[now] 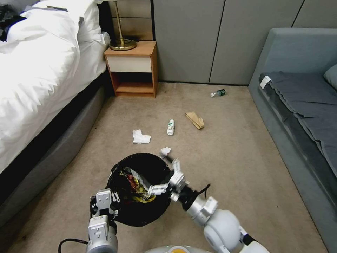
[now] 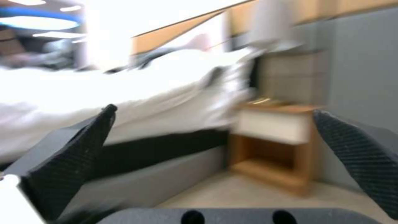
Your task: Pick up the trash bin, then pick up the garbage from the floor and place it into the trash bin.
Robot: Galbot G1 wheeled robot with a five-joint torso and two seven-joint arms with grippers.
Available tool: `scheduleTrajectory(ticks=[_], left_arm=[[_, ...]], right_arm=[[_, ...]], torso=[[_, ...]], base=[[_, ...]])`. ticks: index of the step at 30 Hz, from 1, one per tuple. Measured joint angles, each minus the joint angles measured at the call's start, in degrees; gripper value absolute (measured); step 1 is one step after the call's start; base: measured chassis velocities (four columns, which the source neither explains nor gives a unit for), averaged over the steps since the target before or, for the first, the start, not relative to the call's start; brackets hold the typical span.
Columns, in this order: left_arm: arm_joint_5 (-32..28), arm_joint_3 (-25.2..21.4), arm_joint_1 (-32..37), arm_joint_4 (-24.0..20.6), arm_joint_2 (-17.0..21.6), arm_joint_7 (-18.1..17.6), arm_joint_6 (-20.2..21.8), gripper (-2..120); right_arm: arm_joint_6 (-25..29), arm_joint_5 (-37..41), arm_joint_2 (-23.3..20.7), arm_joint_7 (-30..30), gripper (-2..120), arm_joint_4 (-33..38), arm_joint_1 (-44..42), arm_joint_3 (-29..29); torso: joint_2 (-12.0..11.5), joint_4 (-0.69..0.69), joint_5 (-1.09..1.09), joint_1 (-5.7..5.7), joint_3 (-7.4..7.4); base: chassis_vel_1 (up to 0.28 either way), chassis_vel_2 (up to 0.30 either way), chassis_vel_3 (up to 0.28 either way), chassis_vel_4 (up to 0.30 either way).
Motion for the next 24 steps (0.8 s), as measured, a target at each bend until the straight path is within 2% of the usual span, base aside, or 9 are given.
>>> scheduleTrajectory(ticks=[1,4,8,15,19,24], left_arm=[[0.00,0.00,0.00,0.00,0.00,0.00,0.00,1],[-0.94,-0.99,-0.94,0.22,-0.06,-0.02,0.01,1],[-2.22,-1.66,-1.46,0.00,0.25,0.02,0.19,1],[-3.20,-1.96,-1.90,-0.12,1.00,0.08,0.52,1],[-3.44,-2.04,-1.92,-0.15,1.22,0.11,0.58,1],[-3.63,-2.14,-1.82,-0.15,1.31,0.15,0.58,1]], right_arm=[[0.00,0.00,0.00,0.00,111,0.00,0.00,0.00],[0.54,-1.69,2.48,7.78,114,4.28,-6.65,5.39],[3.90,-3.15,4.59,10.36,114,4.10,-12.59,9.92],[9.36,-3.88,6.58,11.28,110,-0.09,-17.30,14.72],[10.55,-3.85,7.16,11.02,102,-1.70,-17.78,16.24],[10.95,-4.05,7.33,10.10,100,-2.81,-17.57,17.60]], torso=[[0.00,0.00,0.00,0.00,0.00],[0.00,0.00,0.00,0.00,0.00],[0.00,-0.02,0.00,0.00,0.00],[0.00,0.00,0.01,0.00,0.00],[0.00,0.00,0.01,0.00,0.00],[0.00,0.00,0.01,0.00,0.00]], base=[[0.000,0.000,0.000,0.000],[0.000,0.000,0.000,0.000],[0.000,0.000,0.000,0.000],[0.000,0.000,0.000,0.000],[0.000,0.000,0.000,0.000],[0.000,0.000,0.000,0.000]])
